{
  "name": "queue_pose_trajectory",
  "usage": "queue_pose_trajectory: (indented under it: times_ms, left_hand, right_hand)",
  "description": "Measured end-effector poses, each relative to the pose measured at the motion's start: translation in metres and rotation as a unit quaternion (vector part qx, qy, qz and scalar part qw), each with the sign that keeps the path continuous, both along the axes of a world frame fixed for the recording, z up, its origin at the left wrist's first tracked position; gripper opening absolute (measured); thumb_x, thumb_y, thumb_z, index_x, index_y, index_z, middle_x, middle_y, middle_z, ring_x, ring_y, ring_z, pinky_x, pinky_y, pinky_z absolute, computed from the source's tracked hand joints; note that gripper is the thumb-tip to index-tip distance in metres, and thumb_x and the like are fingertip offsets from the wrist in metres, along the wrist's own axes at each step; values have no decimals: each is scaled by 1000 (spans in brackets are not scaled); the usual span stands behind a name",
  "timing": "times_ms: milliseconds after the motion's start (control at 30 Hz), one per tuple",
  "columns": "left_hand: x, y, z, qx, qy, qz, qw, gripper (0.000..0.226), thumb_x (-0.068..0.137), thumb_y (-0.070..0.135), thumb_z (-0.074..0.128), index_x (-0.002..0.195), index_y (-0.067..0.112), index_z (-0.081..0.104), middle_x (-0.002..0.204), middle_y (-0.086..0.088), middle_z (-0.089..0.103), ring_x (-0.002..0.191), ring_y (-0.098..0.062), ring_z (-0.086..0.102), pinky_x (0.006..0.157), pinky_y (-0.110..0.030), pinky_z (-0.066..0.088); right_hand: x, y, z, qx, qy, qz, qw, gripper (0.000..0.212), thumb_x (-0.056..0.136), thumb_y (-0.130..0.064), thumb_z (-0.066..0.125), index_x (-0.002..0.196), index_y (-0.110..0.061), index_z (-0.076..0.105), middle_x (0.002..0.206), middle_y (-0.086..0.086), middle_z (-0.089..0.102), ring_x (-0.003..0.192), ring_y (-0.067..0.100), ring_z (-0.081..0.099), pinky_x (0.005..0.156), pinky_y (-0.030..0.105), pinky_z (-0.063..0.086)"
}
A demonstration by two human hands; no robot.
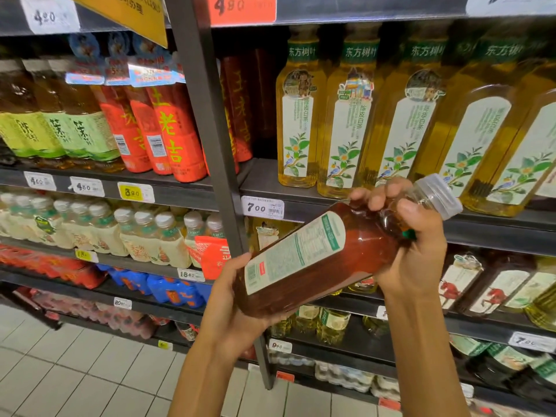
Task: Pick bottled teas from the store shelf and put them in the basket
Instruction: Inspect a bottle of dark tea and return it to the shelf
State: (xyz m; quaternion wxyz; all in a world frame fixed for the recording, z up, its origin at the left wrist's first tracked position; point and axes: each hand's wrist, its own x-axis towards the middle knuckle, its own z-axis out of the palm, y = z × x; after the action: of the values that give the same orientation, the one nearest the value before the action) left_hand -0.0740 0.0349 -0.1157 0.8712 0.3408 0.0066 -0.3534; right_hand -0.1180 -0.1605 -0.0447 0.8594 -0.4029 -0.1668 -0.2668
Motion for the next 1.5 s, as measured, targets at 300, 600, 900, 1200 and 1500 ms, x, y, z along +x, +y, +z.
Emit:
queue_pose_trajectory:
  times_ms: [300,600,900,1200,1500]
  left_hand:
    - [-6,-8,6,63,51,49,995,26,72,39,66,84,17,74,94,-13,72,83,-30,69,84,-46,50]
    - [-12,1,20,-12,-54,135,989,19,66,28,67,82,19,74,92,-3,73,83,-24,71,71,-40,56]
    - [-15,-9,-6,-52,115,-75,989,60,74,44,66,127,16,61,134,-22,55,119,-47,53,93,-64,44]
    - [-8,-17,-2,-26,-1,97,995,39,75,39,63,110,24,70,121,-11,67,99,-30,69,79,-49,55]
    - [-14,-9,-4,-88,-2,228,970,36,89,40,52,106,18,74,114,-8,70,105,-26,67,76,-44,58]
  right_hand:
    - [-1,1,10,-88,31,-125,988,15,77,-23,66,89,-17,59,80,-2,69,90,21,67,85,36,52]
    - [-1,10,4,86,168,-152,970,26,92,-29,55,73,-17,69,72,5,72,84,24,71,78,39,56]
    - [-9,4,12,-73,-14,-95,993,4,81,-20,65,77,-19,64,66,1,65,72,23,69,74,37,54]
    - [-10,5,20,-149,77,-197,966,16,81,-40,55,88,-29,65,82,1,72,106,38,61,98,55,45]
    - [5,16,8,38,192,-152,969,31,94,-28,55,107,-1,54,75,7,74,76,21,72,59,27,56]
